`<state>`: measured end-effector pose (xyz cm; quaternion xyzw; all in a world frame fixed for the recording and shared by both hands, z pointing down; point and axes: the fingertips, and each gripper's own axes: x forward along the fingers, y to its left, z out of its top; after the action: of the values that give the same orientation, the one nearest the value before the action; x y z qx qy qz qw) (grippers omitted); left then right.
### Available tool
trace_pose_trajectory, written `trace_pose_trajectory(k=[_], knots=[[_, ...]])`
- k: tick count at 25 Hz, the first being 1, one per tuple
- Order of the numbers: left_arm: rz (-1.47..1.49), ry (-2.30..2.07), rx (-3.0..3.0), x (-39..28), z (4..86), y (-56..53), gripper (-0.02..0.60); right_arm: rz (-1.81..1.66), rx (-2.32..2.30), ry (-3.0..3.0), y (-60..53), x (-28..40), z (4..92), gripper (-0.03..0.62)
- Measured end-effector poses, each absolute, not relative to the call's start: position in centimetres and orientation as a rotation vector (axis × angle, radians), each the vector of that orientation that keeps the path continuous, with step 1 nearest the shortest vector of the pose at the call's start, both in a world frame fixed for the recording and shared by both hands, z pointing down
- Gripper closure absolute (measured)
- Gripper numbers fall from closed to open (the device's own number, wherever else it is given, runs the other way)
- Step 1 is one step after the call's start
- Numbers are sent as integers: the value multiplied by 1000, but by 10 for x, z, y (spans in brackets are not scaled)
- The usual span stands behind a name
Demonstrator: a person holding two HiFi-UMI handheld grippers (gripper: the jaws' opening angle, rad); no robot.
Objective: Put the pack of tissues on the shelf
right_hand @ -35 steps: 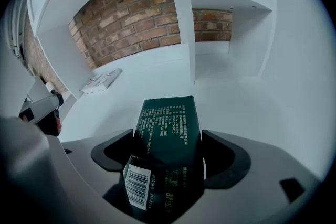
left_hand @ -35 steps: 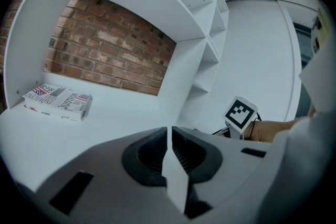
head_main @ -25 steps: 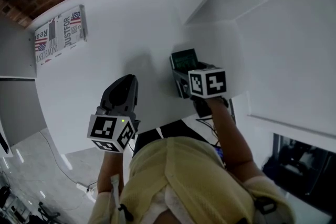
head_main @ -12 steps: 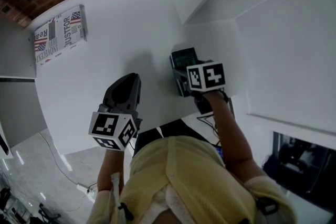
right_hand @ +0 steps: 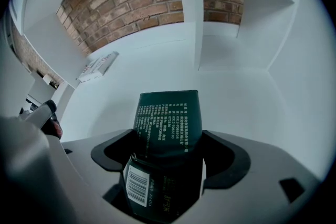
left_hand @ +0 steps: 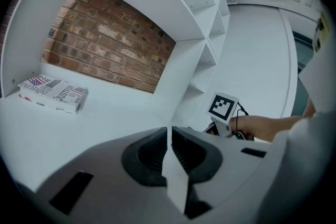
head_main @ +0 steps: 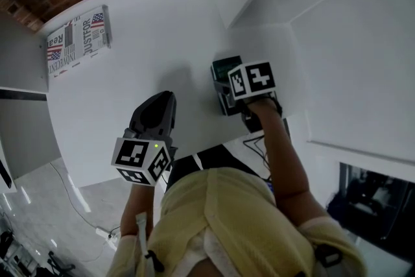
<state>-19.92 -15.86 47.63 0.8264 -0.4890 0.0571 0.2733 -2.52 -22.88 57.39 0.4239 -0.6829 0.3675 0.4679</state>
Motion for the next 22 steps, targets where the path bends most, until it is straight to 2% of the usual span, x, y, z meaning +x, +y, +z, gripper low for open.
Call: trace_pose_trajectory(k=[22], knots=[[113,-1345,2268,-210,451,-134,554,797,1029,-1684,-229,-29,567,227]])
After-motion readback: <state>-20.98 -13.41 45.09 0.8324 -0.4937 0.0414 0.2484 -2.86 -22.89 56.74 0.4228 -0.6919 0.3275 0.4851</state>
